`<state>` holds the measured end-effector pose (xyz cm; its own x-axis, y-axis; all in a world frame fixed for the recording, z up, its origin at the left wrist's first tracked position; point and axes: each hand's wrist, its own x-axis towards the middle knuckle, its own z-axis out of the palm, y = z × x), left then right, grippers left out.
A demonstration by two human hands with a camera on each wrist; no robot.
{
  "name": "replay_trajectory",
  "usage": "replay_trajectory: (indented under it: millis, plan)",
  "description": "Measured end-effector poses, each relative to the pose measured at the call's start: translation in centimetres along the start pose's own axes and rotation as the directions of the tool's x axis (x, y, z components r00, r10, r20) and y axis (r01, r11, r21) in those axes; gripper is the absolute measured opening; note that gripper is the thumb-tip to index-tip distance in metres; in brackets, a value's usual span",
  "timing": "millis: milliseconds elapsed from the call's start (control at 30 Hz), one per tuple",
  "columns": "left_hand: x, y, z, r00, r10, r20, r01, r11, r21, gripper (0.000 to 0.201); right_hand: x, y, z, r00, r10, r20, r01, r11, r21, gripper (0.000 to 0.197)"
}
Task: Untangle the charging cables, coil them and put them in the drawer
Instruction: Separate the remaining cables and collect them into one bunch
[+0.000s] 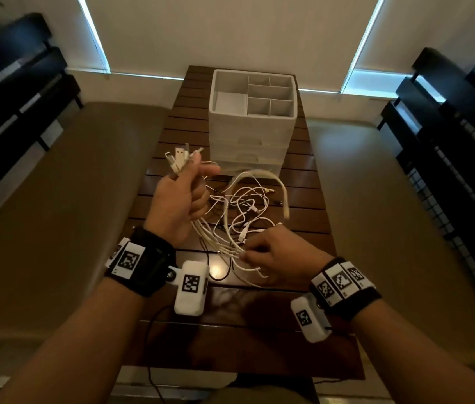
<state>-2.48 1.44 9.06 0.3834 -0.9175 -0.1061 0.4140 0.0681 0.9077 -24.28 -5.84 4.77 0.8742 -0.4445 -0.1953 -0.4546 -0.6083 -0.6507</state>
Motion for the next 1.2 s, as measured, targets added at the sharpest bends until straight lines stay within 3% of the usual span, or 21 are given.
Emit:
replay_trajectory:
  millis: [100,167,233,300,367,467,600,700,767,867,967,1033,1067,1200]
  plan:
    - [-0.5,-1.1,0.2,0.997,-0.051,-0.049,0.057,0.991,0.122,0.040,0.2,-0.4,0.3,0.988,-0.064,-0.142,0.061,0.998,-0.029,0.034]
    - [-0.7,-1.9,-0.1,0.990,-0.108,-0.089,0.124,0.972,0.199,0.028,0.1,-0.7,0.2,0.955,-0.044,-0.293,0.063,0.997,0.055,0.032]
    - [-1.1,-2.7,-0.5,0.975,-0.187,-0.121,0.212,0.943,0.255,0.027,0.1,-1.3,-0.1,0.874,0.003,-0.486,0.075,0.987,0.142,0.030]
    - [-1.6,-3.3,-0.4,0.959,-0.267,-0.096,0.284,0.907,0.311,0.038,0.4,-2.0,-0.3,0.802,0.000,-0.597,0.138,0.973,0.186,0.028]
    - [-1.8,-3.6,0.0,0.951,-0.309,-0.007,0.298,0.910,0.290,0.041,0.8,-2.6,-0.2,0.850,-0.089,-0.519,0.202,0.966,0.165,0.024]
    - [-1.3,-3.1,-0.1,0.969,-0.232,0.081,0.222,0.968,0.116,0.043,1.3,-2.8,0.9,0.947,-0.180,-0.264,0.187,0.982,0.001,0.030]
    - [-0.6,-1.3,-0.8,0.988,-0.132,0.076,0.122,0.985,0.123,0.030,0.9,-1.8,1.9,0.972,-0.140,-0.189,0.136,0.990,-0.034,0.031]
    - [-0.3,-0.7,-1.0,0.994,-0.097,0.043,0.090,0.986,0.137,0.030,0.1,-1.1,2.1,0.998,-0.055,0.034,0.059,0.988,-0.142,0.034]
    - [-0.2,-0.7,-0.6,0.996,-0.073,0.054,0.063,0.984,0.169,0.031,0.0,-0.8,2.3,0.985,0.042,0.164,-0.008,0.980,-0.201,0.038]
    - [0.1,-1.5,0.1,0.997,-0.067,0.048,0.053,0.970,0.238,0.034,0.9,-1.0,1.1,0.983,0.110,0.150,-0.071,0.967,-0.247,0.026]
    - [0.1,-2.4,0.0,0.995,-0.086,0.050,0.069,0.959,0.273,0.034,2.2,-1.7,-2.1,0.990,0.100,-0.101,-0.109,0.990,-0.093,0.028]
    - [0.0,-2.8,-0.3,0.993,-0.092,0.073,0.067,0.953,0.297,0.033,3.0,-2.3,-3.8,0.923,0.136,-0.360,-0.107,0.989,0.099,0.027]
    - [-0.1,-3.1,-0.3,0.991,-0.094,0.091,0.061,0.949,0.310,0.033,3.5,-2.7,-4.2,0.887,0.191,-0.420,-0.103,0.969,0.224,0.033]
    - [-0.5,-4.3,0.4,0.984,-0.106,0.144,0.058,0.951,0.304,0.034,5.5,-4.6,-4.4,0.895,0.282,-0.346,-0.006,0.782,0.623,0.051]
